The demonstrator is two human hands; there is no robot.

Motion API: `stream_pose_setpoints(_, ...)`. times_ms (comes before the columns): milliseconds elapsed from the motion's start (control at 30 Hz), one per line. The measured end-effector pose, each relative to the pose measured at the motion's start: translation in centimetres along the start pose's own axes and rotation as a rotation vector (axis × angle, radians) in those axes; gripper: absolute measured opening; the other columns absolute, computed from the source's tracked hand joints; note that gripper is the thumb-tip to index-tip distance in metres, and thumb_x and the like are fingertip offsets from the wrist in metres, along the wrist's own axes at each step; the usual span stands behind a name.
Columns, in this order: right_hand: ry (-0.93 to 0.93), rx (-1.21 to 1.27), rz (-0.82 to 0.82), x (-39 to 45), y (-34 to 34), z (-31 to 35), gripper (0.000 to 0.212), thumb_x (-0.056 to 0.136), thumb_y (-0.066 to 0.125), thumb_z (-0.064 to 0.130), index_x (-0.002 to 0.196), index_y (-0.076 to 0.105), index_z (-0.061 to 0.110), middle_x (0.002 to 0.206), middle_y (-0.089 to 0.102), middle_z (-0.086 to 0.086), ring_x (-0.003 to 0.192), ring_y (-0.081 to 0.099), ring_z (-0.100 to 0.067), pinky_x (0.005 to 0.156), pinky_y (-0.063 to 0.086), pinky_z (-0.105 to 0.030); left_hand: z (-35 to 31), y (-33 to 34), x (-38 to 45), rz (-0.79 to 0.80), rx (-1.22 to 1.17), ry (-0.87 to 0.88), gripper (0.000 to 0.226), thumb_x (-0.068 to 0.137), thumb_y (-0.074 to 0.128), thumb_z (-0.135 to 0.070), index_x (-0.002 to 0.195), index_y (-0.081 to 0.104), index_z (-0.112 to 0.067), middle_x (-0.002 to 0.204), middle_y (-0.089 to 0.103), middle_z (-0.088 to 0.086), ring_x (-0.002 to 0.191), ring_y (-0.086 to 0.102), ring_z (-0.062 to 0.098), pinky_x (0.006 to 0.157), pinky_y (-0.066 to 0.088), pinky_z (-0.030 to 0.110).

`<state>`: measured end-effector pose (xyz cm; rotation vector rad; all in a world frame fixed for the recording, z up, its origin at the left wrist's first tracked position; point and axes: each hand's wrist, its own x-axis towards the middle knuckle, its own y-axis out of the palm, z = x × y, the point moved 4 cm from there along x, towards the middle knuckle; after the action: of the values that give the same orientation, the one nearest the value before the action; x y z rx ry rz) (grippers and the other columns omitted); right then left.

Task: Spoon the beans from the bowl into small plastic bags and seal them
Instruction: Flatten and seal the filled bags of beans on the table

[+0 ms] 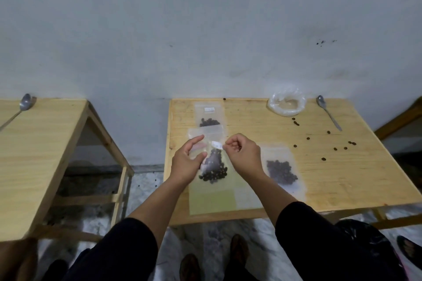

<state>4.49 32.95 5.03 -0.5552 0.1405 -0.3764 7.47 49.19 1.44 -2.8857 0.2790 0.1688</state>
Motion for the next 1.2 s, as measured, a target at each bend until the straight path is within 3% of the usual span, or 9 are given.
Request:
stream_pose_setpoints(167, -0.096, -0.080, 0.013, 1.1, -0.3, 3.1, 0.007, 0.082, 0.066, 0.012, 0.078, 0.063, 0.016, 0.067, 0.058, 0.004, 0.060, 0.050, -0.006, 0.057, 0.037, -0.006, -2.5, -0.7, 0.7, 0.022, 0.008, 0.085, 0.042, 0.087, 0.064, -0.011, 0.122, 0.057, -0.032, 0.121, 0.053, -0.018, 0.120, 0.044, 0.002, 0.093, 0.032, 0.014)
stream_pose_setpoints(500, -0.210, -0.180, -0.014, 1.7, -1.0, 5.9, 0.006, 0.082, 0.065, 0.008, 0.080, 0.063, 0.013, 0.068, 0.059, 0.000, 0.063, 0.052, -0.013, 0.057, 0.036, -0.001, -5.0, -1.7, 1.0, 0.005, -0.018, 0.137, 0.035, 0.085, 0.068, -0.017, 0.114, 0.062, -0.035, 0.112, 0.056, -0.023, 0.115, 0.047, 0.002, 0.096, 0.036, 0.021)
stream_pose_setpoints(733, -0.210, -0.147, -0.022, 1.7, -0.8, 6.3, 0.003, 0.083, 0.063, 0.009, 0.081, 0.063, 0.011, 0.067, 0.057, 0.002, 0.063, 0.051, -0.010, 0.056, 0.036, -0.001, -6.2, -1.9, 1.0, -0.092, -0.096, 0.106, 0.022, 0.076, 0.073, -0.040, 0.096, 0.068, -0.032, 0.102, 0.063, -0.024, 0.106, 0.053, -0.001, 0.083, 0.037, 0.014)
stream_pose_setpoints(867, -0.215, -0.139, -0.019, 1.8, -0.8, 6.8, 0.004, 0.083, 0.064, 0.010, 0.080, 0.063, 0.013, 0.068, 0.057, 0.003, 0.064, 0.052, -0.010, 0.057, 0.037, -0.004, -6.1, -2.1, 1.5, -0.140, -0.107, 0.085, 0.014, 0.080, 0.073, -0.028, 0.093, 0.068, -0.030, 0.100, 0.064, -0.021, 0.107, 0.057, 0.009, 0.090, 0.044, 0.024)
stream_pose_setpoints(967, -0.243, -0.119, -0.052, 1.8, -0.6, 6.9, 0.007, 0.081, 0.066, 0.009, 0.080, 0.062, 0.015, 0.084, 0.056, 0.002, 0.074, 0.053, -0.011, 0.064, 0.037, -0.011, -6.0, -2.3, 1.7, -0.156, -0.120, 0.084, 0.014, 0.082, 0.070, -0.021, 0.094, 0.068, -0.028, 0.099, 0.064, -0.022, 0.105, 0.058, 0.007, 0.095, 0.047, 0.034)
stream_pose_setpoints(1100, -0.185, 0.031, -0.118, 1.6, -0.4, 6.5, 0.010, 0.077, 0.072, 0.013, 0.077, 0.066, 0.020, 0.109, 0.045, 0.005, 0.102, 0.047, -0.005, 0.081, 0.031, -0.004, -5.9, -2.6, 2.1, -0.174, -0.158, 0.069, 0.014, 0.082, 0.071, -0.020, 0.093, 0.068, -0.029, 0.098, 0.065, -0.023, 0.102, 0.057, 0.002, 0.095, 0.049, 0.036)
stream_pose_setpoints(1200, -0.099, 0.147, -0.052, 1.7, 0.1, 6.0, 0.012, 0.076, 0.074, 0.015, 0.075, 0.069, 0.025, 0.115, 0.054, 0.005, 0.110, 0.048, -0.005, 0.091, 0.037, -0.019, -5.7, -2.8, 2.2, -0.161, -0.182, 0.068, 0.015, 0.082, 0.070, -0.019, 0.094, 0.069, -0.027, 0.099, 0.065, -0.021, 0.103, 0.059, 0.004, 0.094, 0.049, 0.035)
